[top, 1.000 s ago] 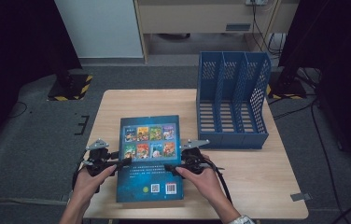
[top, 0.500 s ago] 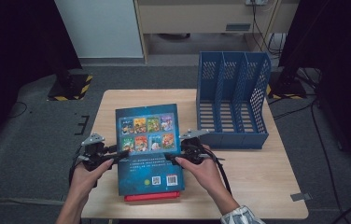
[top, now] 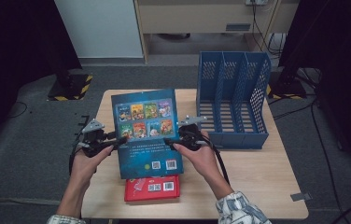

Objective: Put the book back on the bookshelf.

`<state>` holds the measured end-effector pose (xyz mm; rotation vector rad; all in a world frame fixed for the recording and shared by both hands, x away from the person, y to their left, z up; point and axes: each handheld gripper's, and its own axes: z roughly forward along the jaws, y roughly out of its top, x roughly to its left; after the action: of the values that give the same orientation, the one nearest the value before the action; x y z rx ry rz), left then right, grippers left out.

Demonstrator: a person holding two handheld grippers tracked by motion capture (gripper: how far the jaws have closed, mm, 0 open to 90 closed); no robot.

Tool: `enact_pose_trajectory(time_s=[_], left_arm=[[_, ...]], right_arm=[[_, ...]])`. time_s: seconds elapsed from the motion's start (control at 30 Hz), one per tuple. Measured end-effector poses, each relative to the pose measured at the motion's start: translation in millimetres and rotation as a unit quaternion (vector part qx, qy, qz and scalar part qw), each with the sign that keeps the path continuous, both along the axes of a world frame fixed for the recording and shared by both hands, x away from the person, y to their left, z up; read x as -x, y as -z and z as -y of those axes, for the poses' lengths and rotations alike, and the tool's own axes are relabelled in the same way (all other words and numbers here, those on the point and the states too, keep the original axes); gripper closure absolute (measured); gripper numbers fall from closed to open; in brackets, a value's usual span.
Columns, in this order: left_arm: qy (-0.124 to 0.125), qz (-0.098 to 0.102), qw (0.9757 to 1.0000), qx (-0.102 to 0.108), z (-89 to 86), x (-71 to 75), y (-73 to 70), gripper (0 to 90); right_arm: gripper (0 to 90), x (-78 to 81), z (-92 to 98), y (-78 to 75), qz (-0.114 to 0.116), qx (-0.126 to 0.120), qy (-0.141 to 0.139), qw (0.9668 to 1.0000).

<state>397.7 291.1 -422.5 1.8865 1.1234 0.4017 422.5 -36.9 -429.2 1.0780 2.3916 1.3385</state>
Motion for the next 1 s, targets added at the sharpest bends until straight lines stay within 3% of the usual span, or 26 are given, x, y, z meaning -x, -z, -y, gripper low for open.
enact_pose_trajectory(time_s=[0.2,0.4,0.63,0.83,1.0], left_arm=[[-0.002,0.011,0.9999,-0.002,-1.9,-5.0,-5.0,51.7],[-0.014,0.044,0.9989,-0.011,-2.6,-3.4,-14.9,54.5],[-0.031,0.086,0.9954,-0.031,-0.6,0.9,-25.8,57.2],[-0.038,0.107,0.9925,-0.045,3.9,4.6,-29.0,57.2],[-0.036,0.117,0.9922,-0.025,3.7,11.9,-27.4,56.8]], right_arm=[[43.3,-7.1,-3.1,-6.4,0.017,0.009,0.007,0.9998],[45.7,-8.1,-7.0,-16.8,0.041,0.018,0.015,0.9989],[50.7,-6.8,-10.5,-30.2,0.083,0.024,0.022,0.996],[51.6,-5.7,-10.6,-34.1,0.097,0.034,0.023,0.9945],[52.8,0.7,-7.2,-31.6,0.102,0.032,0.02,0.9941]])
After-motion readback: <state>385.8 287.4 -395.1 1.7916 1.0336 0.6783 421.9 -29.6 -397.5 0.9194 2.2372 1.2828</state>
